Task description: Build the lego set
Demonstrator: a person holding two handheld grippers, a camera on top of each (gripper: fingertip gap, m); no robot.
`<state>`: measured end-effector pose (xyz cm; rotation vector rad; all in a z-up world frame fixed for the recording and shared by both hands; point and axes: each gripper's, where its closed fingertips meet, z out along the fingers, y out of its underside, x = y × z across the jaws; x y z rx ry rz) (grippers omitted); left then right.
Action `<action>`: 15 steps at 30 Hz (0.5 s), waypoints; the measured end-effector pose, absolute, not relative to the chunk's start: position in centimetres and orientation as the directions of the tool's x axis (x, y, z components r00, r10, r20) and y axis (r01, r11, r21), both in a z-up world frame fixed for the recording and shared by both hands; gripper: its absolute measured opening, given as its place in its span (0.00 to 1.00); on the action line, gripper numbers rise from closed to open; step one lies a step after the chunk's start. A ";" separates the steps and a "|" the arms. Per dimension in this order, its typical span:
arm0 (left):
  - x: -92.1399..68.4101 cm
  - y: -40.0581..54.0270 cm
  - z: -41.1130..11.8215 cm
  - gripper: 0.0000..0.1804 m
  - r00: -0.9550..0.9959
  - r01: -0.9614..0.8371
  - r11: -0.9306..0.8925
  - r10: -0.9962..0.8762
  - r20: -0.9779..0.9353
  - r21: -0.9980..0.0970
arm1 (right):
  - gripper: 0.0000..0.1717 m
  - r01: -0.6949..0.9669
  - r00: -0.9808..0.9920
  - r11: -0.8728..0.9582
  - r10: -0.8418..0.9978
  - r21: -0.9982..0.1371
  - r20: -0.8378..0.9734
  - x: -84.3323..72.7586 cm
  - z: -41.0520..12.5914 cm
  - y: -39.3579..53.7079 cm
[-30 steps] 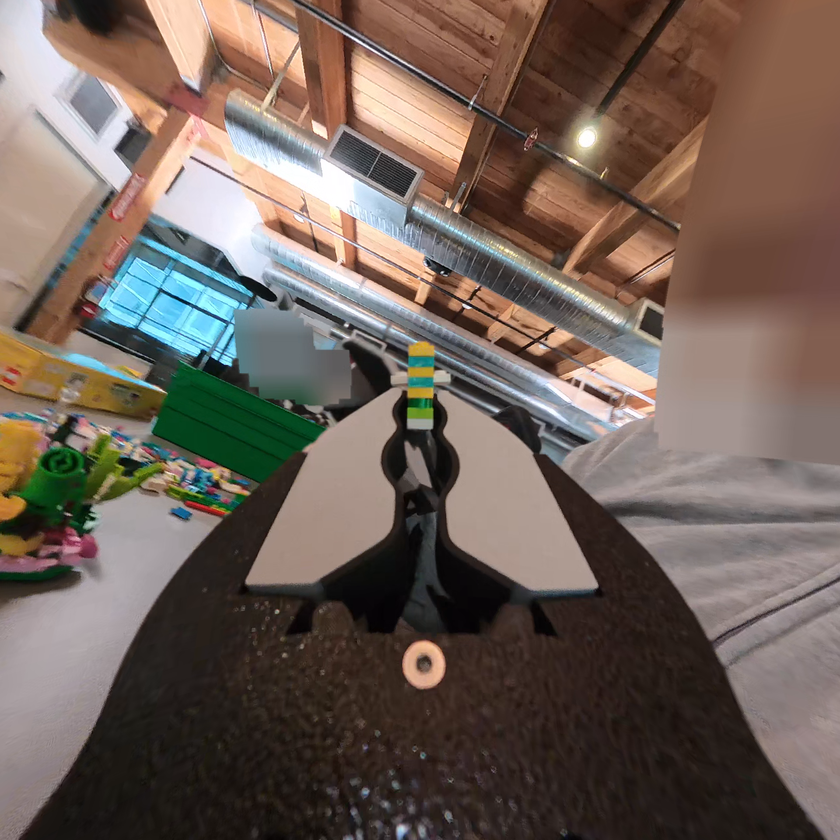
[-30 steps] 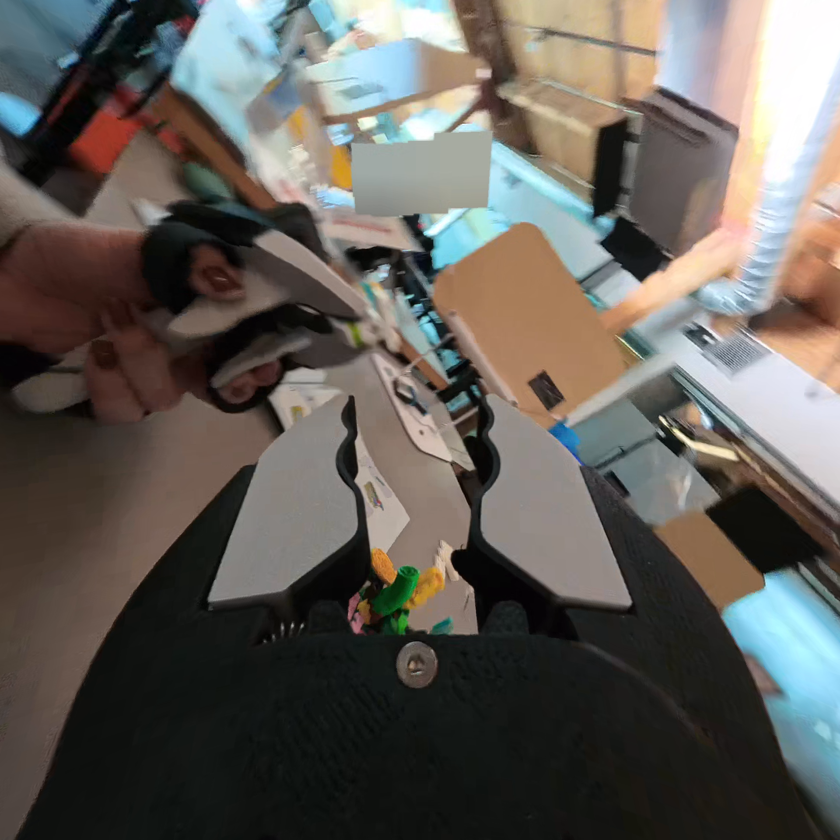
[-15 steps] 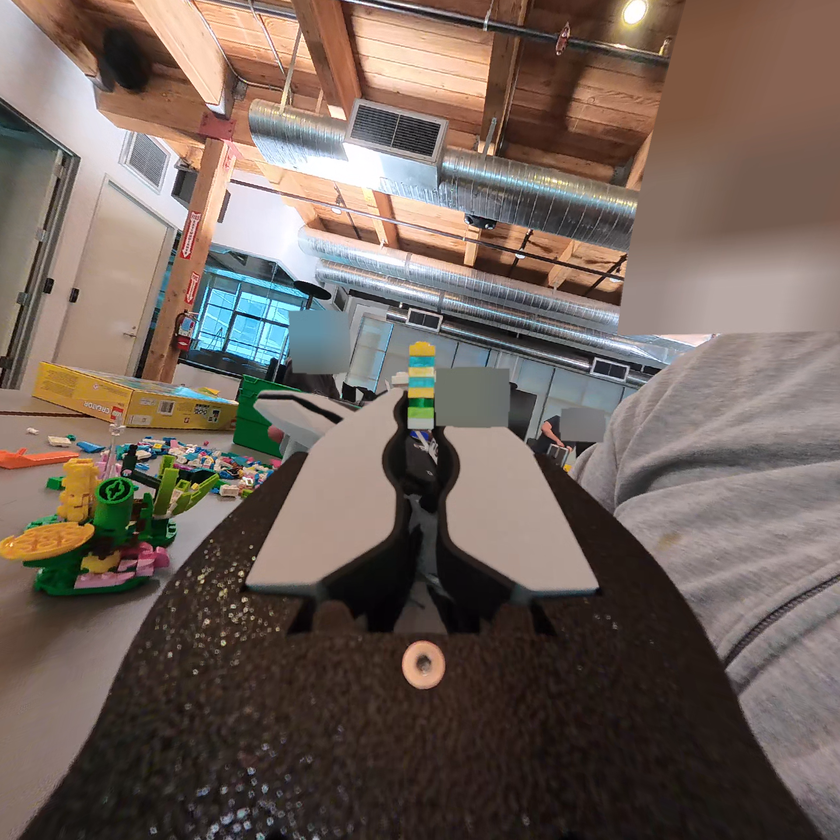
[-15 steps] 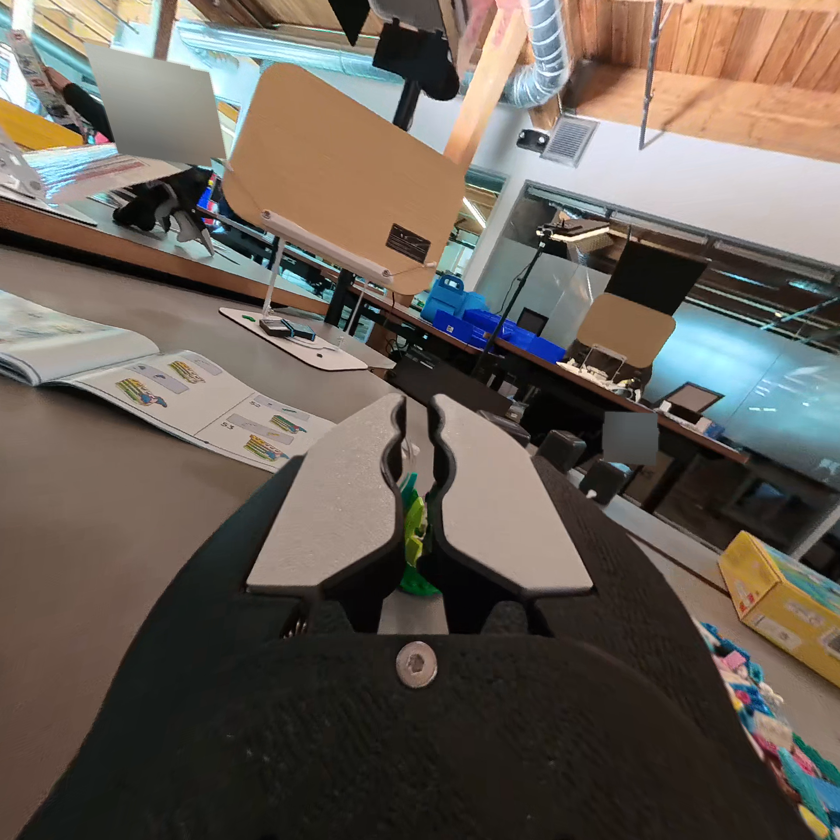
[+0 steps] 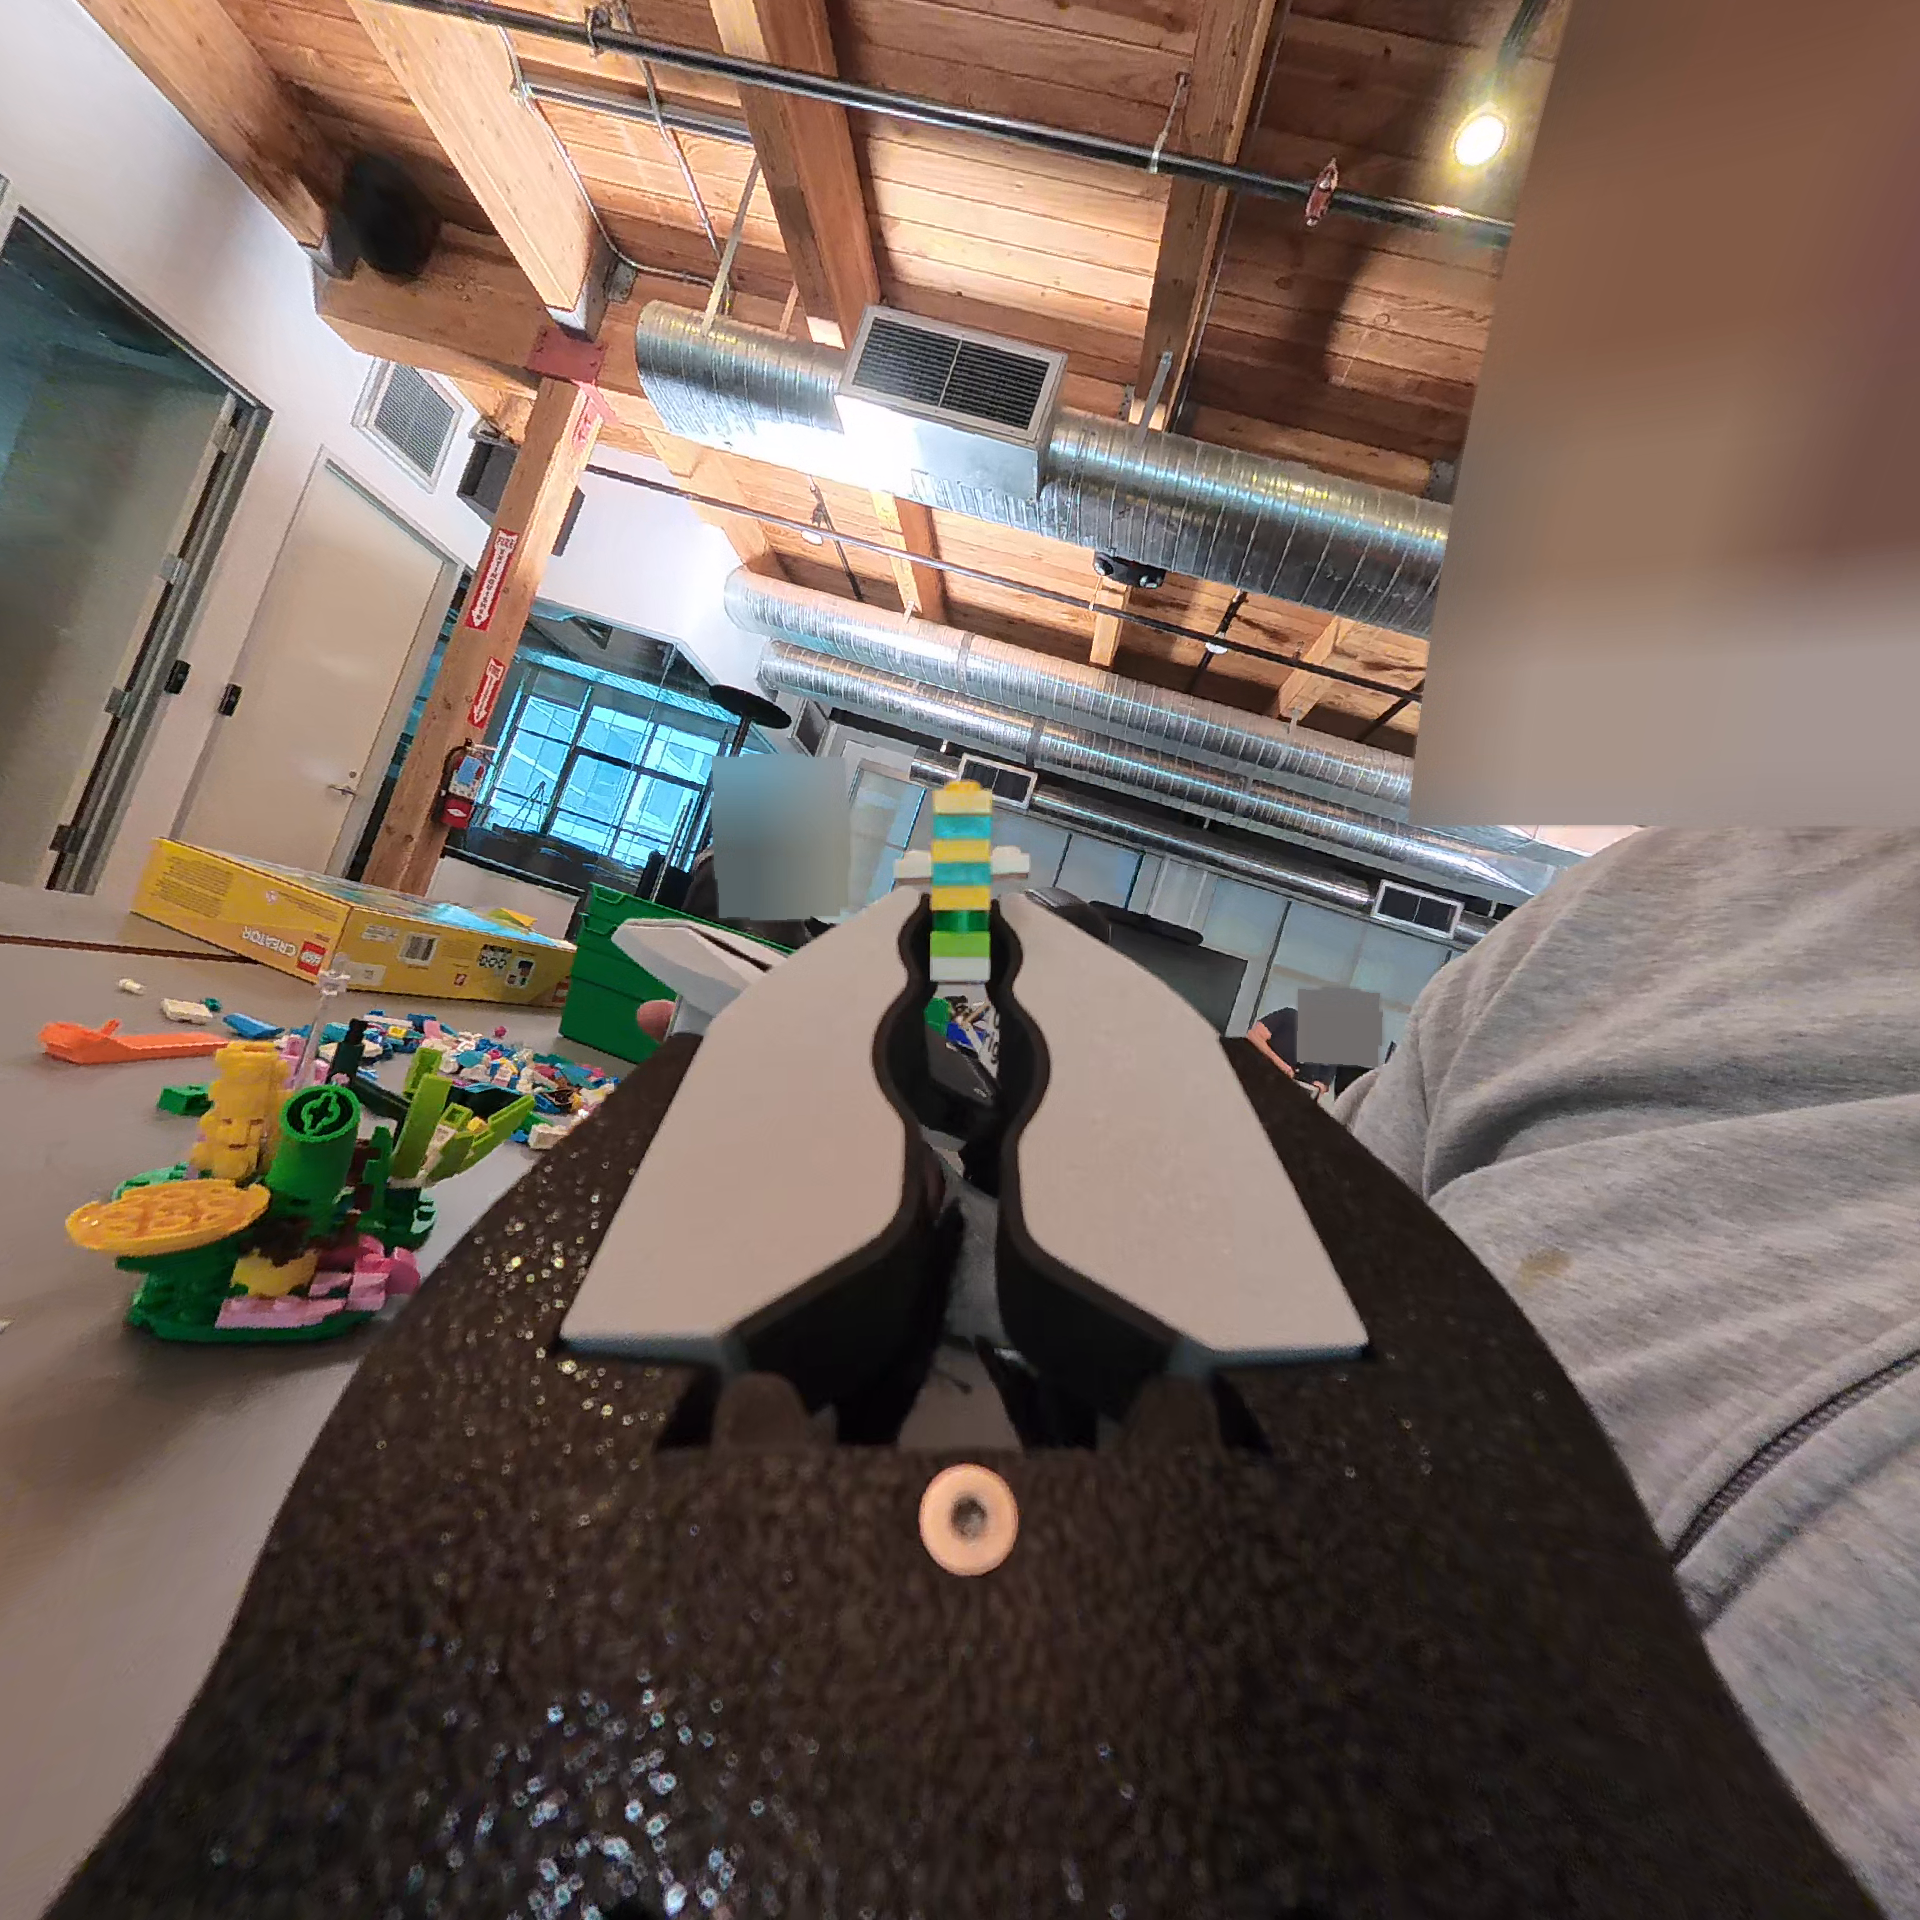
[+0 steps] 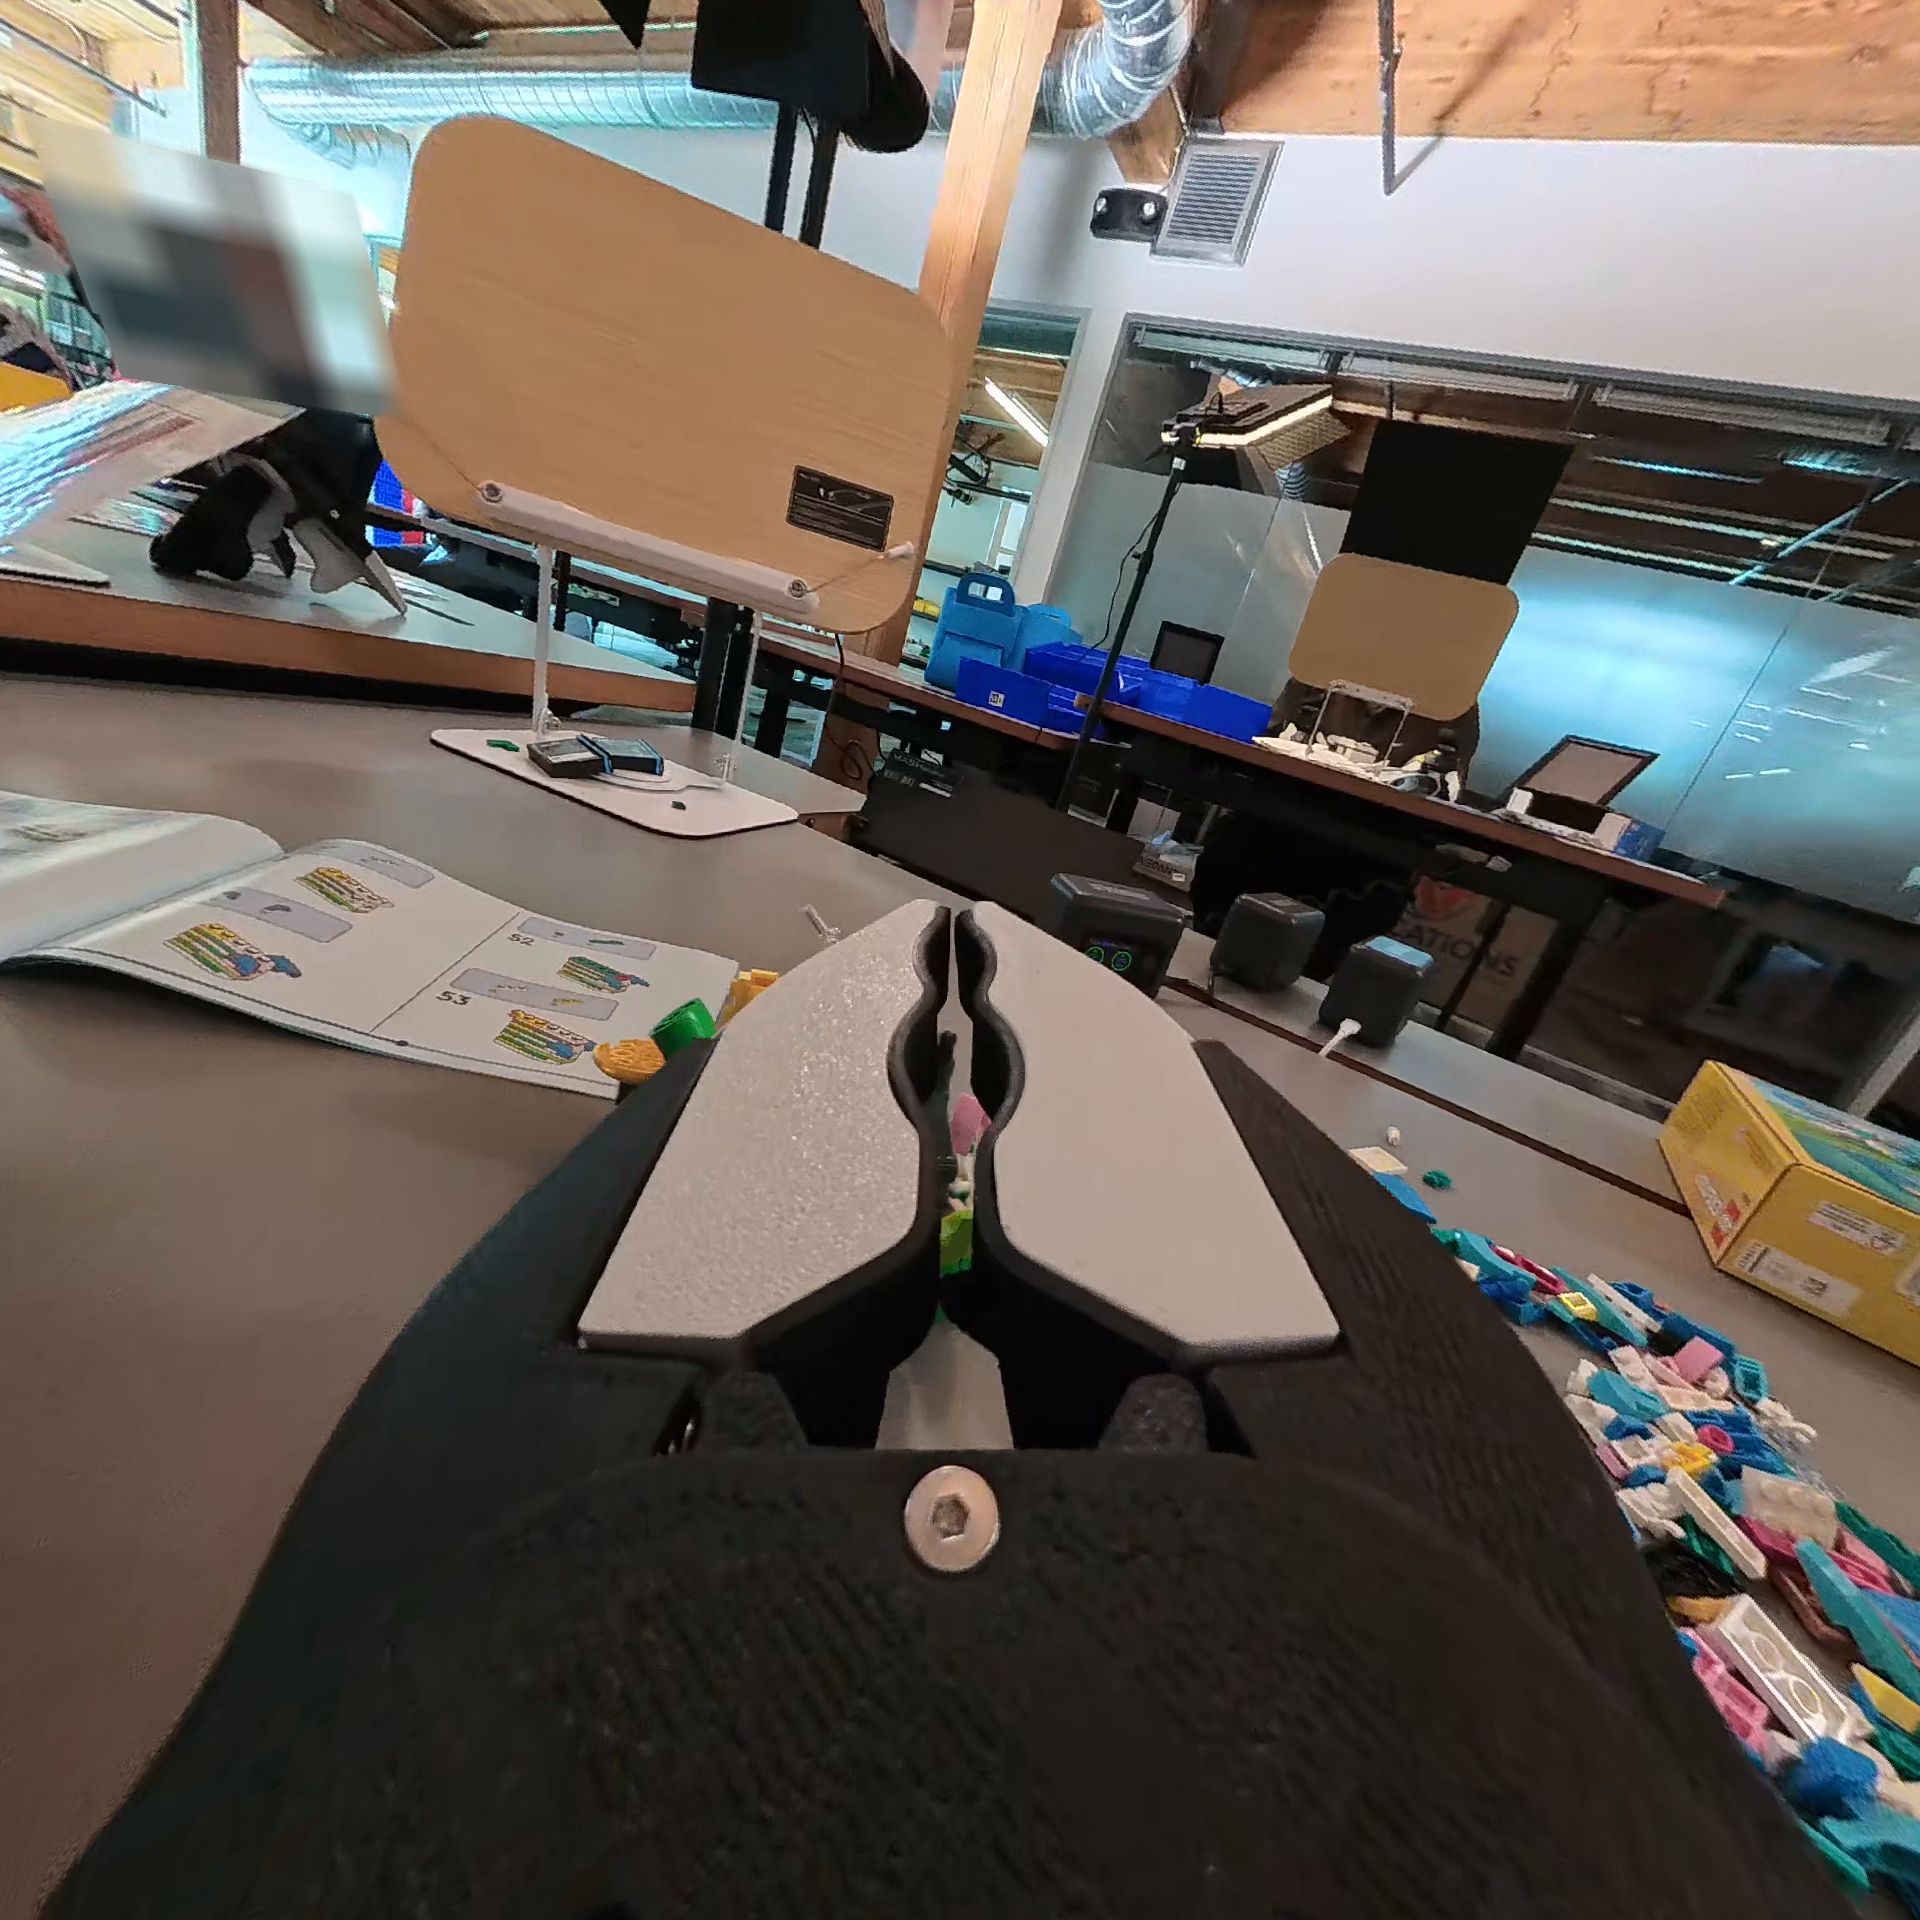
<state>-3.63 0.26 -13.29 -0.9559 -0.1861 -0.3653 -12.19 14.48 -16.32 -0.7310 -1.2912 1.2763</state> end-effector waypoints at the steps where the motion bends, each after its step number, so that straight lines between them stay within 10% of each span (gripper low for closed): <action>1: -3.6 0.3 -13.3 0.04 0.923 0.384 0.521 -0.222 0.313 -0.763 | 0.00 -0.267 -0.188 0.231 0.940 -0.936 0.285 -12.2 -16.4 14.3; 15: -3.7 0.2 -13.3 0.04 0.918 0.398 0.524 -0.232 0.323 -0.753 | 0.00 -0.299 -0.212 0.372 0.872 -0.879 0.441 -11.8 -17.1 12.1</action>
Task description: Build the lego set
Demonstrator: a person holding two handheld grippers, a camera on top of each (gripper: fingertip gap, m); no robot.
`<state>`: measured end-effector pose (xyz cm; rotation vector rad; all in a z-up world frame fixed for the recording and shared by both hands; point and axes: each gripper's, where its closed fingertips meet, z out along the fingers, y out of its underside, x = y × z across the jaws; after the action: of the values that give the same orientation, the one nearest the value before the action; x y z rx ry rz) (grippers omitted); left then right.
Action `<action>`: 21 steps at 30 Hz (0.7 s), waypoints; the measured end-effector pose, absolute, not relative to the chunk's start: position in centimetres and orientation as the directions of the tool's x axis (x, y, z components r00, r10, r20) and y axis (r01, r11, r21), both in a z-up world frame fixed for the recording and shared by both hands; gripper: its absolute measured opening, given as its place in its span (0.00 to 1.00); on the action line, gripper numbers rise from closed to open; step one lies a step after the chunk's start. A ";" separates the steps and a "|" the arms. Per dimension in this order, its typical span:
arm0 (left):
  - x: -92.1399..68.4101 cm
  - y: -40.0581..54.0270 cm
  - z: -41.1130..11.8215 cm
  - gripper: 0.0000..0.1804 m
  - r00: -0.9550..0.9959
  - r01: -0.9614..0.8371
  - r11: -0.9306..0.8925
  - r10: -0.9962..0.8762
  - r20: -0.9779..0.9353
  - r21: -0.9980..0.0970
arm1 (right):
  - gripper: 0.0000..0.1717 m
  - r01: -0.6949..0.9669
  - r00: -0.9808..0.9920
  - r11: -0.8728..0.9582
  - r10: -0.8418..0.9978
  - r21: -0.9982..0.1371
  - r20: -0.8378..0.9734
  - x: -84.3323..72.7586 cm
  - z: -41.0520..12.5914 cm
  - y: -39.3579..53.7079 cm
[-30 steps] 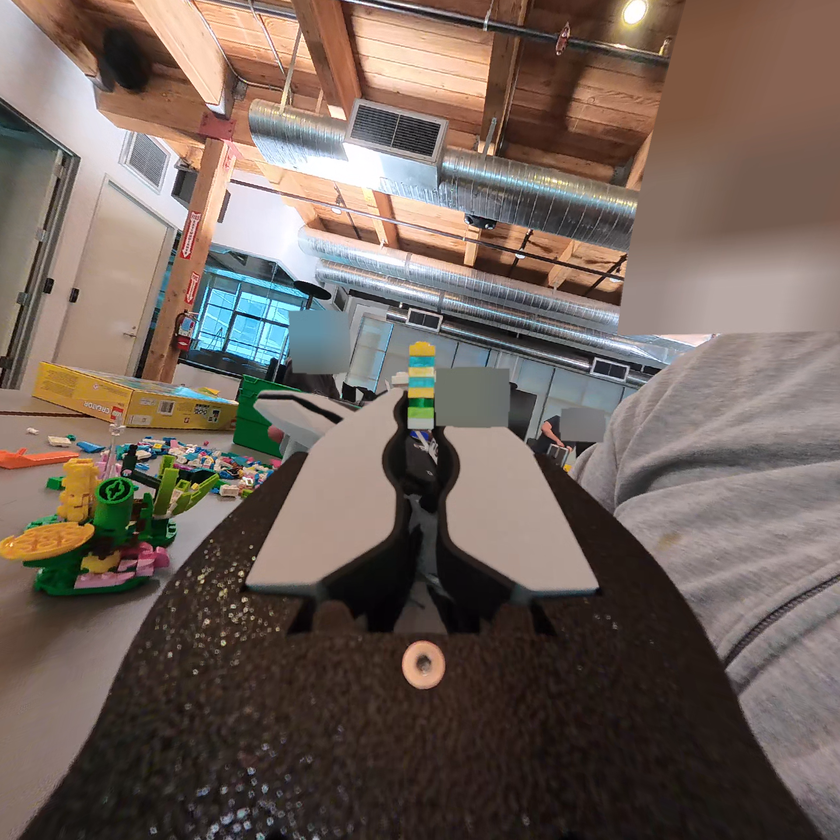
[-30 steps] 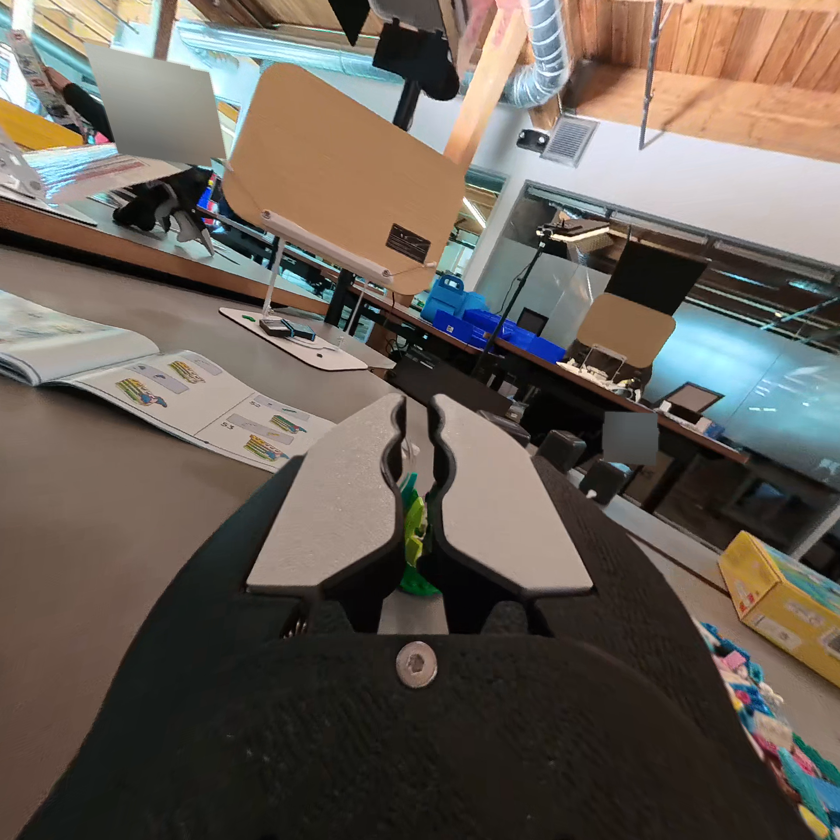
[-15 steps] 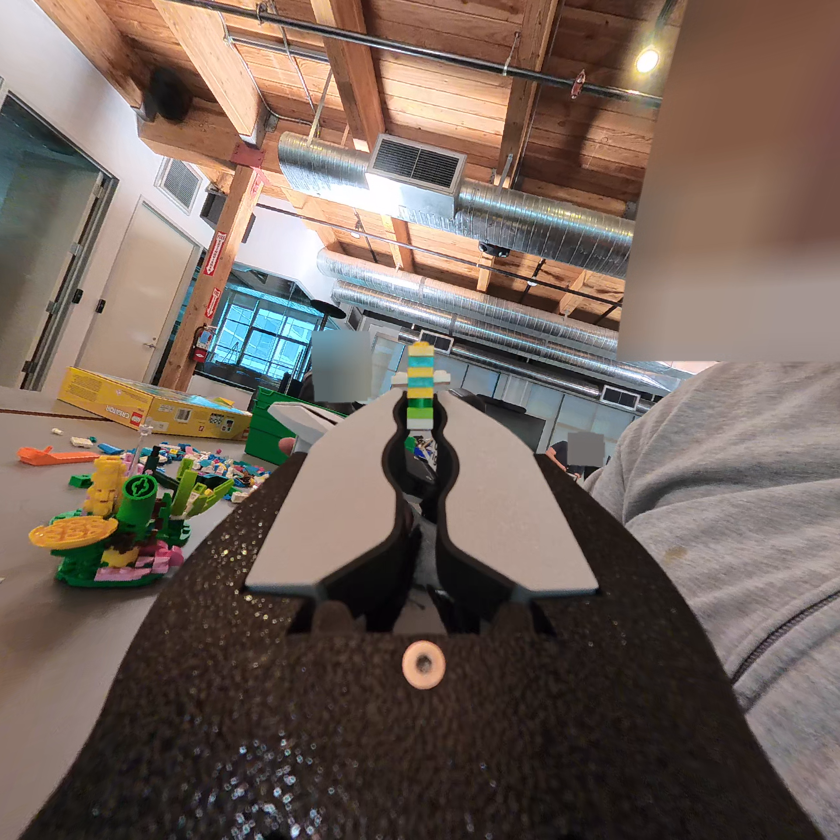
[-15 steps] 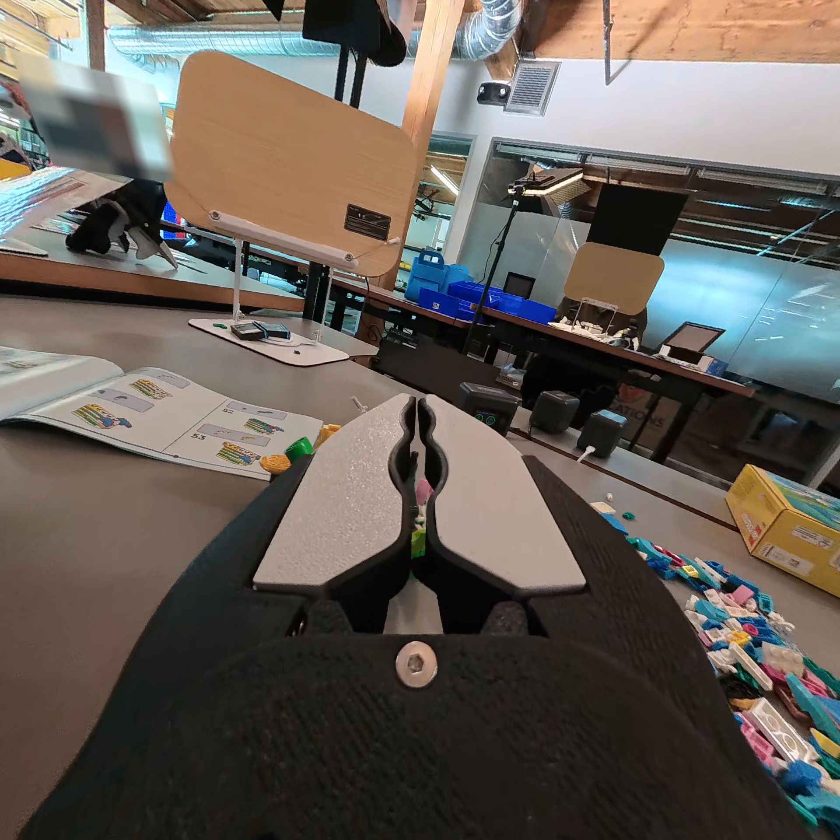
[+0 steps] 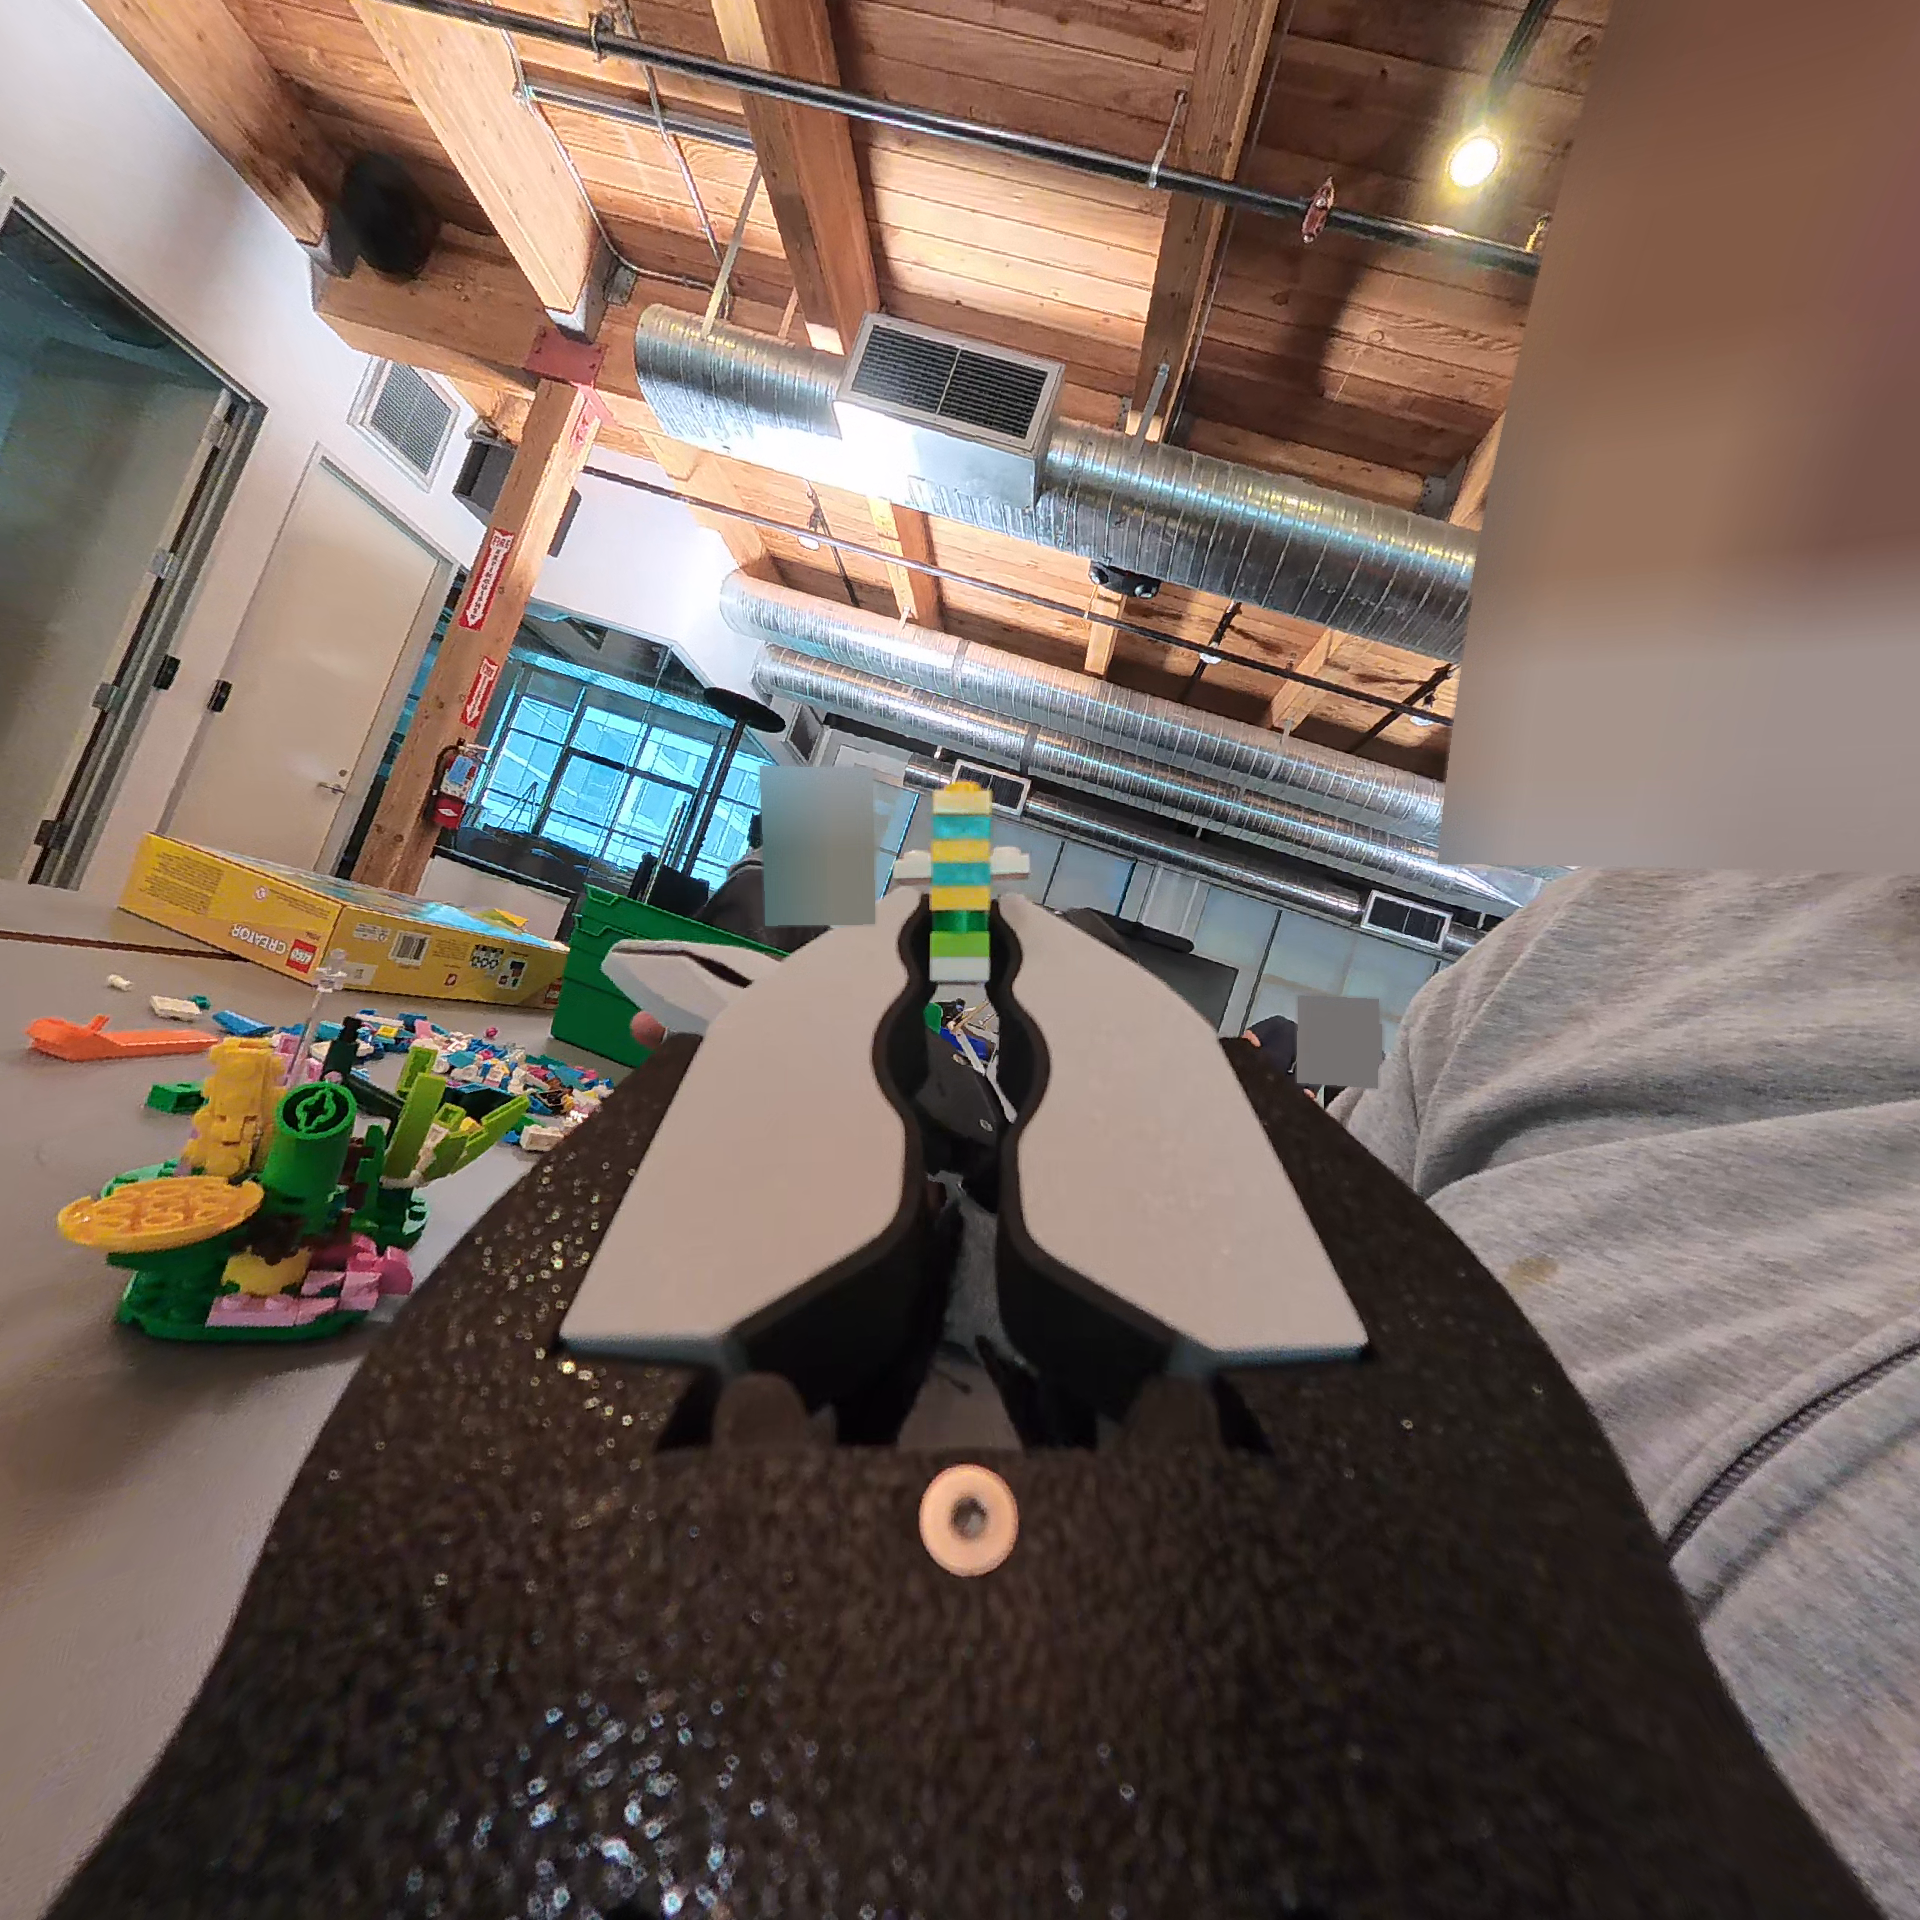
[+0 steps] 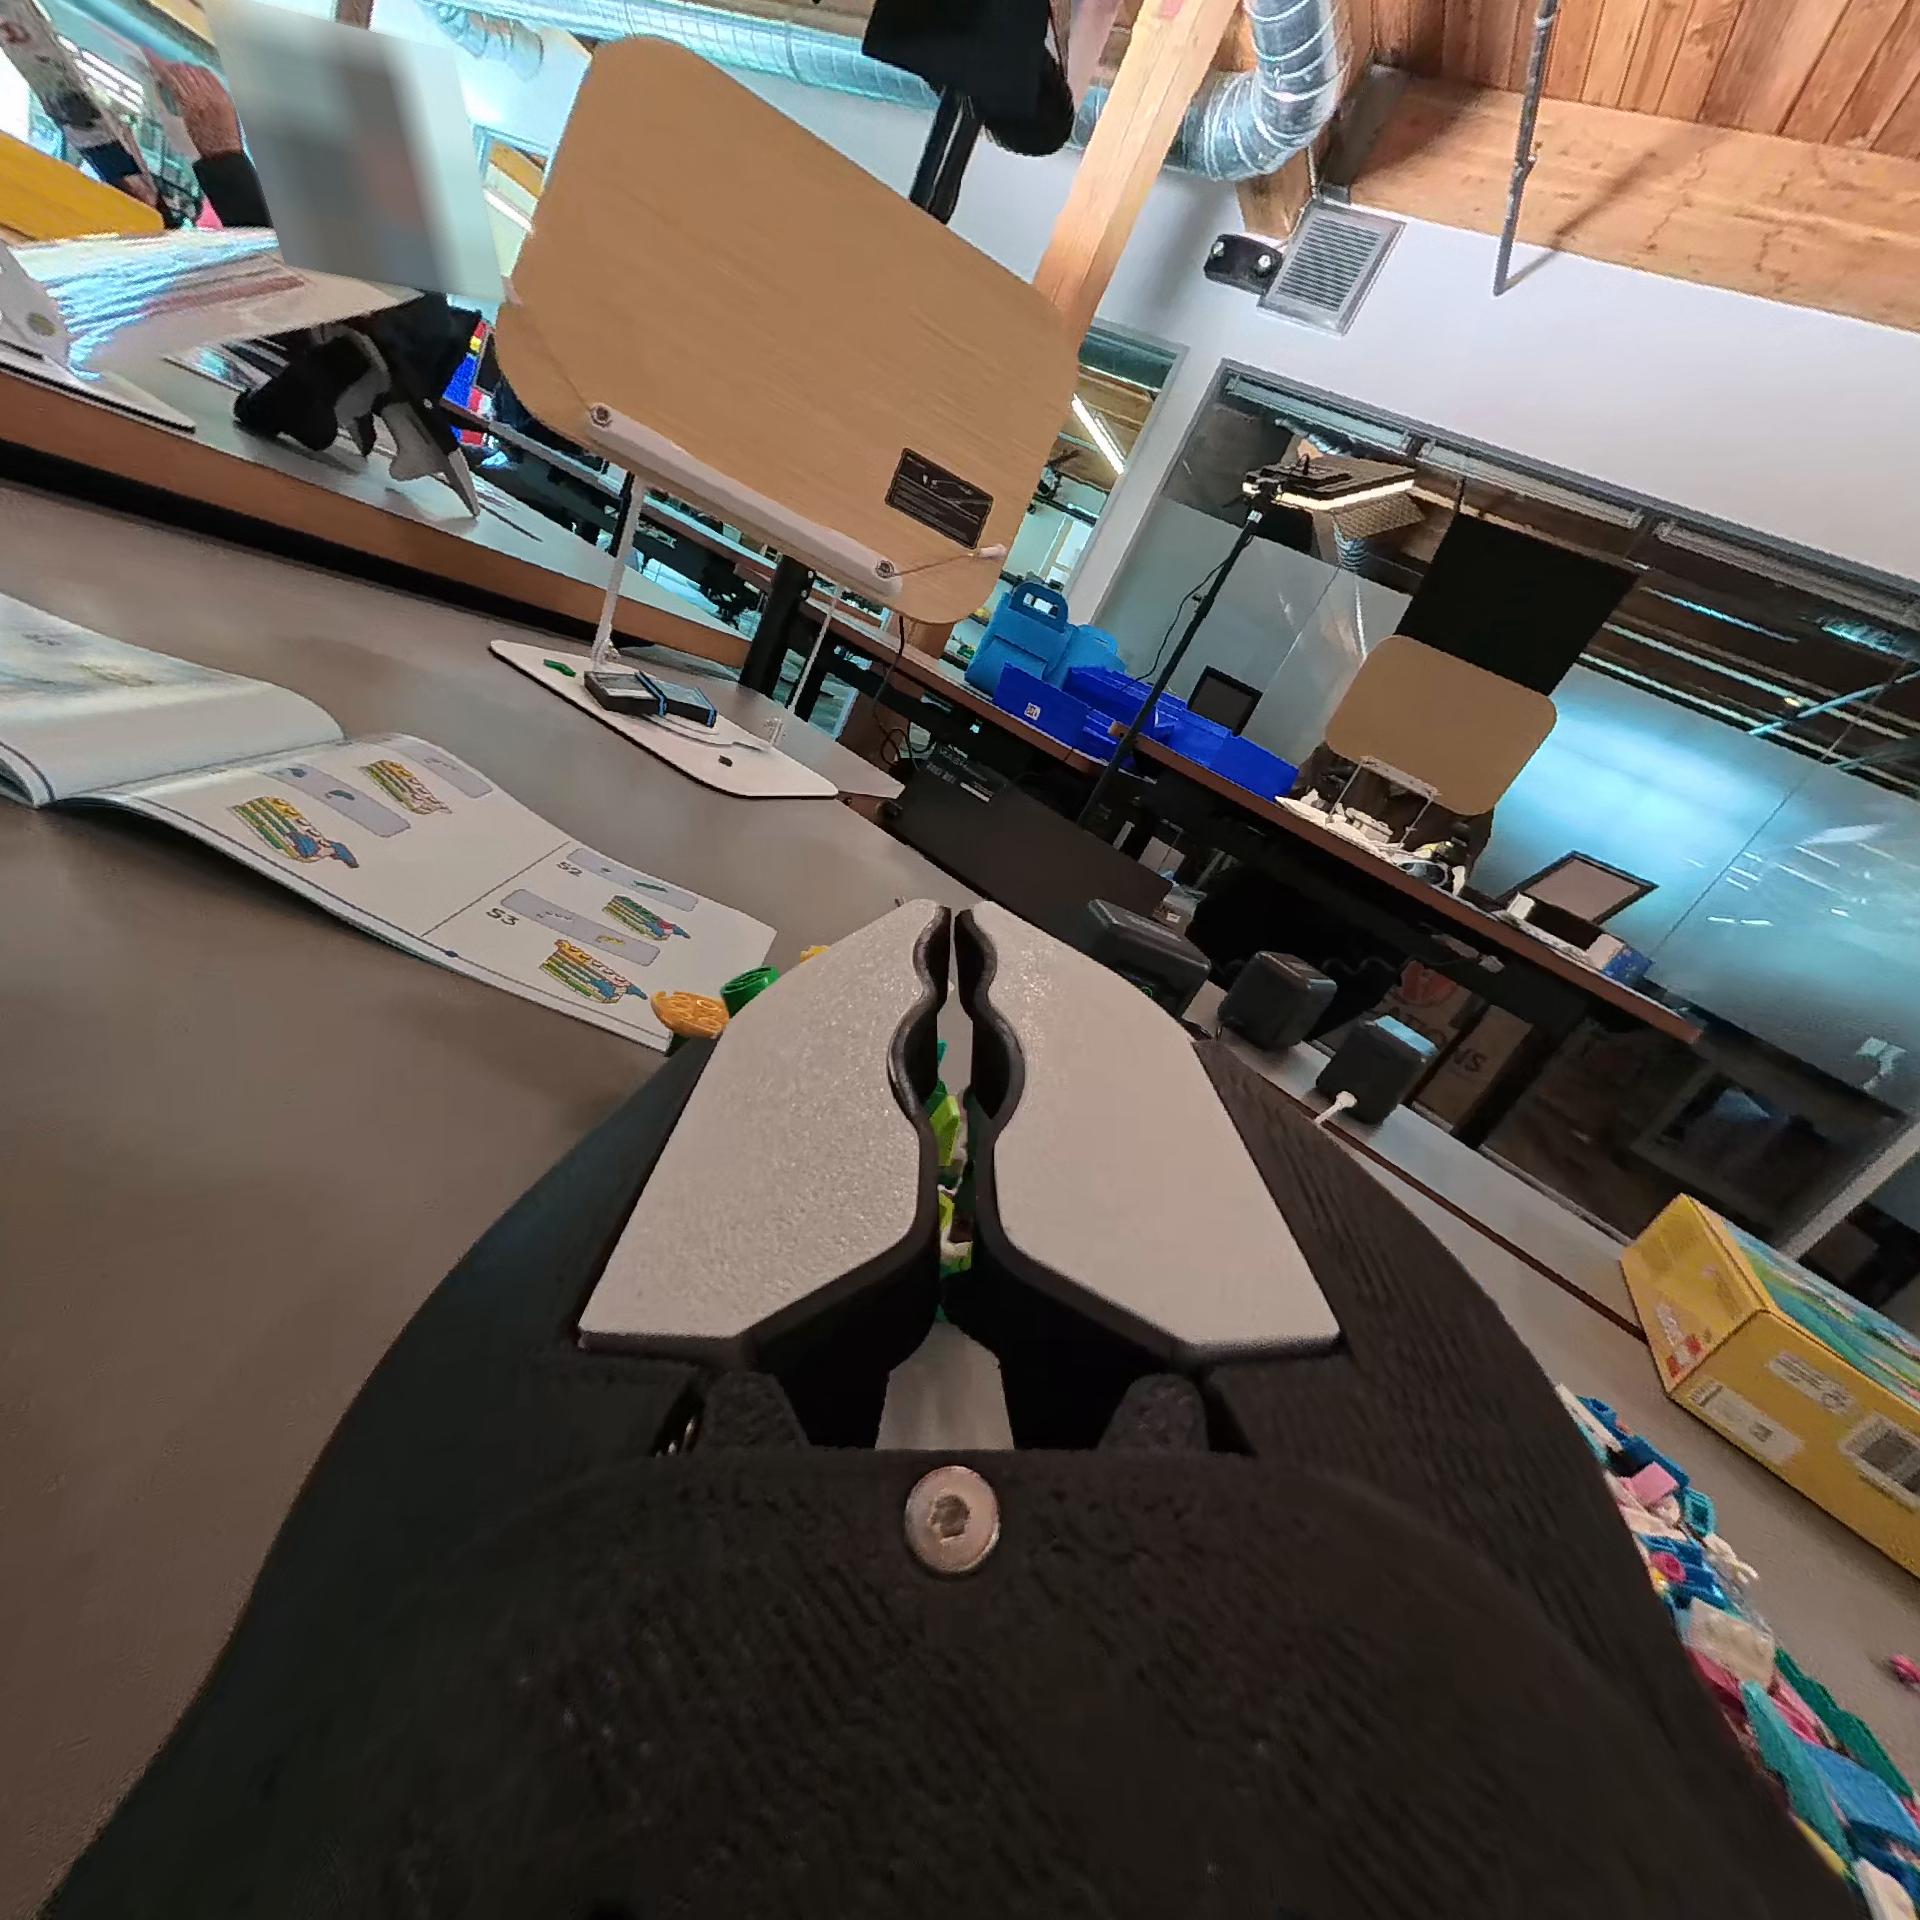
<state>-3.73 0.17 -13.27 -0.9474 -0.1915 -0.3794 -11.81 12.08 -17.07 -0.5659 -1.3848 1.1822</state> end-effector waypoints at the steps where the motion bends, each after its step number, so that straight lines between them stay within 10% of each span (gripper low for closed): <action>1: -3.7 0.2 -13.3 0.04 0.917 0.398 0.524 -0.233 0.323 -0.753 | 0.00 -0.300 -0.214 0.378 0.868 -0.876 0.448 -11.8 -17.1 12.0; 21: -3.9 0.0 -13.3 0.04 0.913 0.409 0.528 -0.238 0.332 -0.744 | 0.00 -0.344 -0.227 0.522 0.760 -0.780 0.609 -11.3 -18.1 9.6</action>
<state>-3.89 0.03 -13.26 -0.9384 -0.1993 -0.3891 -11.27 9.59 -18.07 -0.3805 -1.4693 1.0680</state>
